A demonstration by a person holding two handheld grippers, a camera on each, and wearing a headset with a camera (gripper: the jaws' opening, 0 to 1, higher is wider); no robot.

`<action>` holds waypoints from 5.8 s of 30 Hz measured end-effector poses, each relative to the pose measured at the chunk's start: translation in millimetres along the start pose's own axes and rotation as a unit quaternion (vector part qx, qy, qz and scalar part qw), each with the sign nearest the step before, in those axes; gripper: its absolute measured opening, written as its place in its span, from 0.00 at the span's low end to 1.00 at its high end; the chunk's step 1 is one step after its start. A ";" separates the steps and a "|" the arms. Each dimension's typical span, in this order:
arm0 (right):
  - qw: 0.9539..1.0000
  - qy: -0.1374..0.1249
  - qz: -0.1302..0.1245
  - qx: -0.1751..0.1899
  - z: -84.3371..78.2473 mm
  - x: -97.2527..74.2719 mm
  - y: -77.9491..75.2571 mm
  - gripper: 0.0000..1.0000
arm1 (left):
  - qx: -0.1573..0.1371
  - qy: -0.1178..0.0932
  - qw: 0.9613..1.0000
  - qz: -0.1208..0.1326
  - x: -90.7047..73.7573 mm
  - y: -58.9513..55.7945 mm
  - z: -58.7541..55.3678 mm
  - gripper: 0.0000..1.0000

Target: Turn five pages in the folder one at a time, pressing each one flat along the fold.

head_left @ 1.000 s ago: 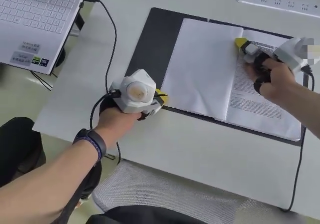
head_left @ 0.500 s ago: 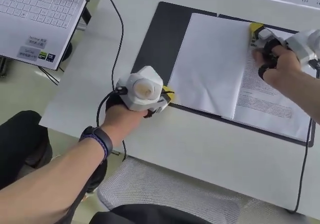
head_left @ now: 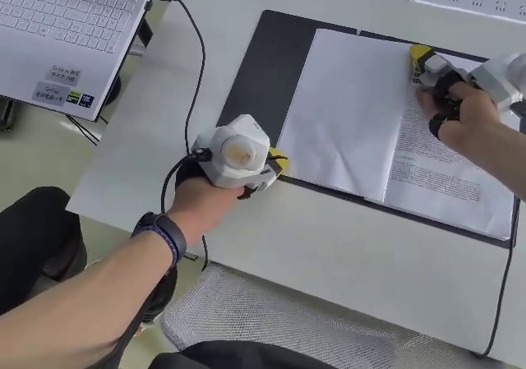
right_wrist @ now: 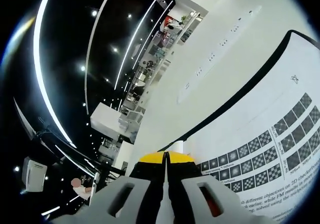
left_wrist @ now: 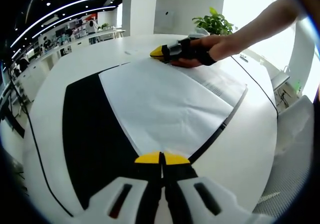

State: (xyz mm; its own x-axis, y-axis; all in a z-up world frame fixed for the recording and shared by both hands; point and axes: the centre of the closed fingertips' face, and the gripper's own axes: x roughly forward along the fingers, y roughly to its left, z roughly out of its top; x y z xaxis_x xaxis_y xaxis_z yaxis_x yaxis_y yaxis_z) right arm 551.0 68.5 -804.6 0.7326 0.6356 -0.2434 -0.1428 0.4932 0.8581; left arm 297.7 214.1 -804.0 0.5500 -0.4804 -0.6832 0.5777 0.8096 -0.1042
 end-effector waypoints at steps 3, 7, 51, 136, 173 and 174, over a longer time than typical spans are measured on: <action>0.999 0.023 0.011 -0.029 -11.4 -9.7 5.7 0.00 | 0.000 -0.002 1.000 0.001 0.0 0.0 0.0 0.00; 0.998 0.042 0.022 -0.038 -25.1 -22.5 11.3 0.00 | -0.002 -0.004 1.000 -0.001 0.2 0.0 0.0 0.00; 0.979 0.168 0.095 -0.068 -151.6 -154.4 59.7 0.00 | -0.018 -0.018 1.000 -0.002 -3.5 -1.6 -0.9 0.00; 0.928 0.119 -0.017 -0.352 -69.5 -323.1 57.6 0.48 | 0.009 -0.076 0.997 -0.003 -104.8 -33.8 49.1 0.51; 0.924 0.107 -0.048 -0.364 -68.9 -368.7 63.3 0.90 | -0.078 -0.132 0.986 0.058 -154.4 -37.8 56.0 0.81; 0.924 0.108 -0.047 -0.363 -69.5 -368.8 63.5 0.91 | -0.078 -0.133 0.986 0.059 -154.8 -38.1 55.9 0.81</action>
State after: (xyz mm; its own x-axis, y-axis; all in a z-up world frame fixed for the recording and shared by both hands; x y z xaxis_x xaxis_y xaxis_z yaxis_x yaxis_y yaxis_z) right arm 225.5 -93.3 -691.7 0.6265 0.6342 -0.4531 -0.5514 0.7715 0.3174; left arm 224.3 238.8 -653.8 0.7581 -0.4350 -0.4859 0.4123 0.8969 -0.1597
